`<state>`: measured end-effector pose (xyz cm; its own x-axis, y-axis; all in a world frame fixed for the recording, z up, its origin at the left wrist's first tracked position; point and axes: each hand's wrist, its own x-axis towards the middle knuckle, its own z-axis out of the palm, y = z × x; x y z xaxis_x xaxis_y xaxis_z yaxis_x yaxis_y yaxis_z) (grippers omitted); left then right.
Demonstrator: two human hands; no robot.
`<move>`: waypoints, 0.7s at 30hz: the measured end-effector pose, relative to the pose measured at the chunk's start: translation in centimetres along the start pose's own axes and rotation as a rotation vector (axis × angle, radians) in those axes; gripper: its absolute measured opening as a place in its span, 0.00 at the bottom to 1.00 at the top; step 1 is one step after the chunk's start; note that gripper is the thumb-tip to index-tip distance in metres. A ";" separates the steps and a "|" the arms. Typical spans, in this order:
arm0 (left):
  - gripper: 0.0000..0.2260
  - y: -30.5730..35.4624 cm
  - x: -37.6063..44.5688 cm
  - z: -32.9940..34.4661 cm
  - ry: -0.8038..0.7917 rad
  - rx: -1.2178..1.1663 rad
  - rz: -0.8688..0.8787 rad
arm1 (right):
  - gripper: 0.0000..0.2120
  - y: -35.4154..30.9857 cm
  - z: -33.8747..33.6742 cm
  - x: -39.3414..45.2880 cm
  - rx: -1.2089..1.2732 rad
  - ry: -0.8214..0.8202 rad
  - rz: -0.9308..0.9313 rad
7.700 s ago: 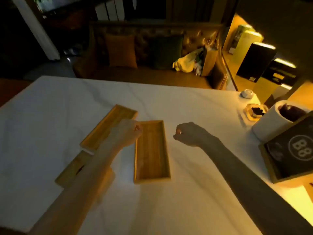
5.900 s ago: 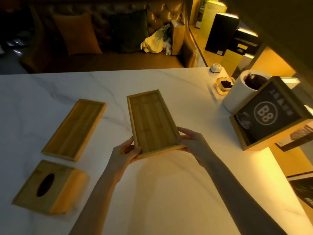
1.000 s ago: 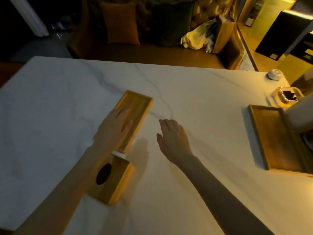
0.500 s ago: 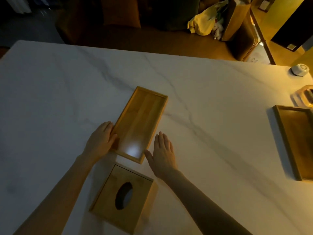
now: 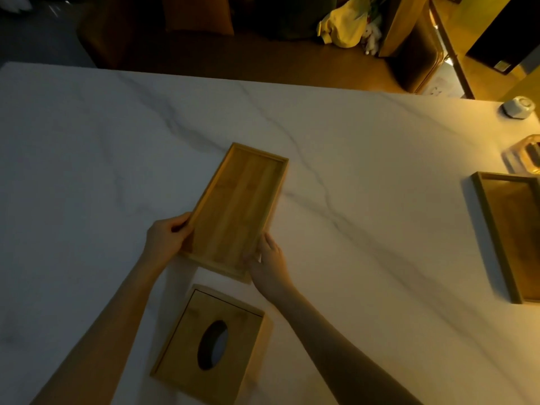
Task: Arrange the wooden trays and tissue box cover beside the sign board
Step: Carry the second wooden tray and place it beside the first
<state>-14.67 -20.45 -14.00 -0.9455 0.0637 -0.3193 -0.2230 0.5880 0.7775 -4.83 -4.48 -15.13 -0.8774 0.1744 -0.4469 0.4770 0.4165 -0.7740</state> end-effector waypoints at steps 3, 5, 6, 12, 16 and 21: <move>0.15 1.5 -0.4 -0.6 -0.076 -0.132 -0.020 | 0.22 -0.5 -1.8 -0.7 0.208 -0.030 0.068; 0.15 2.7 -0.8 -0.7 -0.093 -0.164 -0.007 | 0.20 -1.0 -3.3 -1.1 0.329 -0.043 0.058; 0.16 3.3 -1.1 -0.7 -0.095 -0.178 0.005 | 0.20 -1.2 -4.1 -1.4 0.355 -0.046 0.046; 0.16 6.8 -2.9 0.5 -0.130 -0.255 0.086 | 0.20 -1.1 -8.9 -3.4 0.374 -0.015 -0.009; 0.18 10.2 -4.7 2.3 -0.159 -0.309 0.113 | 0.20 -0.4 -13.2 -5.5 0.438 0.003 -0.091; 0.18 13.6 -7.6 6.1 -0.203 -0.393 0.155 | 0.24 1.4 -19.3 -8.7 0.451 0.007 -0.139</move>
<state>-9.08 -8.05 -4.34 -0.9179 0.3062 -0.2524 -0.1929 0.2116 0.9581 2.44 11.79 -3.68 -0.9343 0.1508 -0.3230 0.3278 0.0073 -0.9447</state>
